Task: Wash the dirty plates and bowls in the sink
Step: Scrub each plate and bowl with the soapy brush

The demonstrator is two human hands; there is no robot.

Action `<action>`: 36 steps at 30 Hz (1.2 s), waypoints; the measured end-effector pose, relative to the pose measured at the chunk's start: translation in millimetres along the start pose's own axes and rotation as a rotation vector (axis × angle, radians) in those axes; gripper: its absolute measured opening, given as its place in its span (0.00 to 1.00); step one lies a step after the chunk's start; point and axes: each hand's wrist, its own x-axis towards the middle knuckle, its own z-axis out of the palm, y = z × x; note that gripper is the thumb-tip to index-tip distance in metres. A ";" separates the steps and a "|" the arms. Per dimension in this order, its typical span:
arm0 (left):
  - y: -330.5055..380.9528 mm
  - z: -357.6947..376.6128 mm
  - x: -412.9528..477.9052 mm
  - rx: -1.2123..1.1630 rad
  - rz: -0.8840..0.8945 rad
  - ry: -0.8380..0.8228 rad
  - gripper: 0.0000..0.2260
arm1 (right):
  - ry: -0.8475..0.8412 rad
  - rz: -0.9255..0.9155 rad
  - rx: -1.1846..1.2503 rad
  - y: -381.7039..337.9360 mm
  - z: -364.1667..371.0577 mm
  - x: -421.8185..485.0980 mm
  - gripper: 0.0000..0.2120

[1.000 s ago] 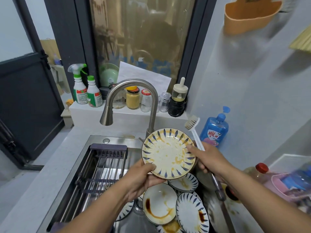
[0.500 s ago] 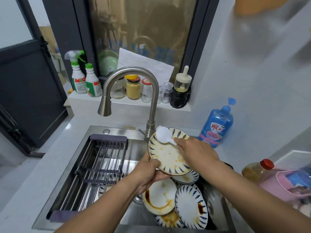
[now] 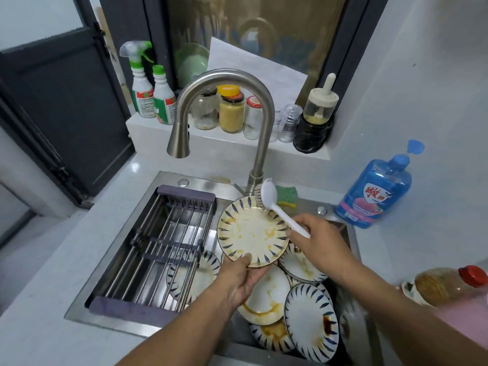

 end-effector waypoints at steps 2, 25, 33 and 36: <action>-6.1 -6.7 9.3 0.007 -0.019 0.043 0.17 | -0.049 0.013 0.039 13.0 9.1 -1.9 0.08; -42.8 -65.5 86.9 -0.477 -0.148 0.476 0.17 | -0.286 -0.018 0.139 81.6 70.6 5.2 0.08; -34.7 -93.2 102.3 -0.697 -0.145 0.498 0.17 | -0.317 0.000 0.203 89.7 91.5 6.6 0.09; -30.3 -97.9 107.1 -0.716 -0.163 0.485 0.15 | -0.328 -0.003 0.229 92.5 98.7 7.1 0.09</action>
